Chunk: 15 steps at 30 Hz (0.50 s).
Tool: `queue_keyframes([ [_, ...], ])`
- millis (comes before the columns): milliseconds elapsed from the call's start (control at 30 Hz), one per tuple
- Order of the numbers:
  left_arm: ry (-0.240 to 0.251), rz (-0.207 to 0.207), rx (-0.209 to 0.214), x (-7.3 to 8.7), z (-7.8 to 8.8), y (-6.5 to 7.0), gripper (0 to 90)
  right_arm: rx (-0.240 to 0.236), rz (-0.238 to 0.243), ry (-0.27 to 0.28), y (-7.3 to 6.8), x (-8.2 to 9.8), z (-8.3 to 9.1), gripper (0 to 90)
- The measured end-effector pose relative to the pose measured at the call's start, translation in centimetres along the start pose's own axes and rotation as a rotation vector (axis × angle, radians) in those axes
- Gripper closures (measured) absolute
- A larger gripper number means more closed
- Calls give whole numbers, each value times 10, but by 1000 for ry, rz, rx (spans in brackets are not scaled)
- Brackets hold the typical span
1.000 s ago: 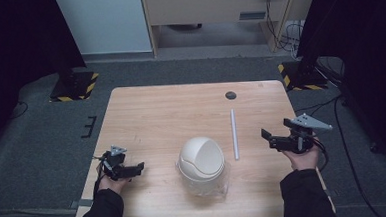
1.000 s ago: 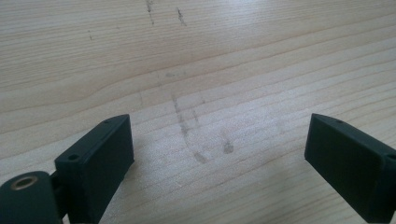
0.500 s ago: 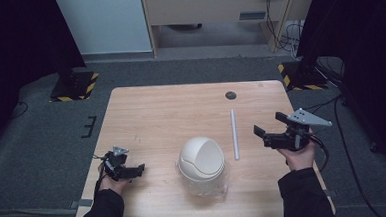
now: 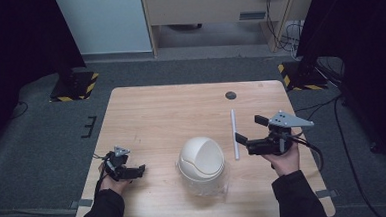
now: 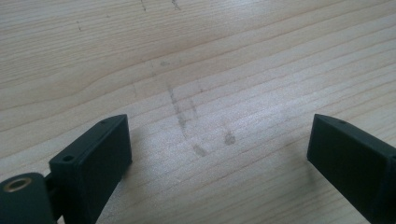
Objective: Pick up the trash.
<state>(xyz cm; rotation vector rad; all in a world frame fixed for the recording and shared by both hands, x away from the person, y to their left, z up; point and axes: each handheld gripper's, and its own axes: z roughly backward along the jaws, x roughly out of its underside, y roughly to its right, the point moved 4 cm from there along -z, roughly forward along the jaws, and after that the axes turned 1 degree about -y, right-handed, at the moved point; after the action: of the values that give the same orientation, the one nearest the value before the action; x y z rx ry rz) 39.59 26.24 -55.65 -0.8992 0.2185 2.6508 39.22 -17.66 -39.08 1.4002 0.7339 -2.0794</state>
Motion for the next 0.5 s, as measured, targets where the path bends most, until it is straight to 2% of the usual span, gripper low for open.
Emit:
queue_keyframes([
  [267,-1,-3,-2,0,0,0,58,-55,7,-64,-13,13,-17,21],
  [300,-1,-4,-2,0,0,0,58,-74,2,-74,-16,16,-21,21],
  [500,-2,-7,-3,0,0,0,58,-96,2,-105,-22,24,-30,22],
])
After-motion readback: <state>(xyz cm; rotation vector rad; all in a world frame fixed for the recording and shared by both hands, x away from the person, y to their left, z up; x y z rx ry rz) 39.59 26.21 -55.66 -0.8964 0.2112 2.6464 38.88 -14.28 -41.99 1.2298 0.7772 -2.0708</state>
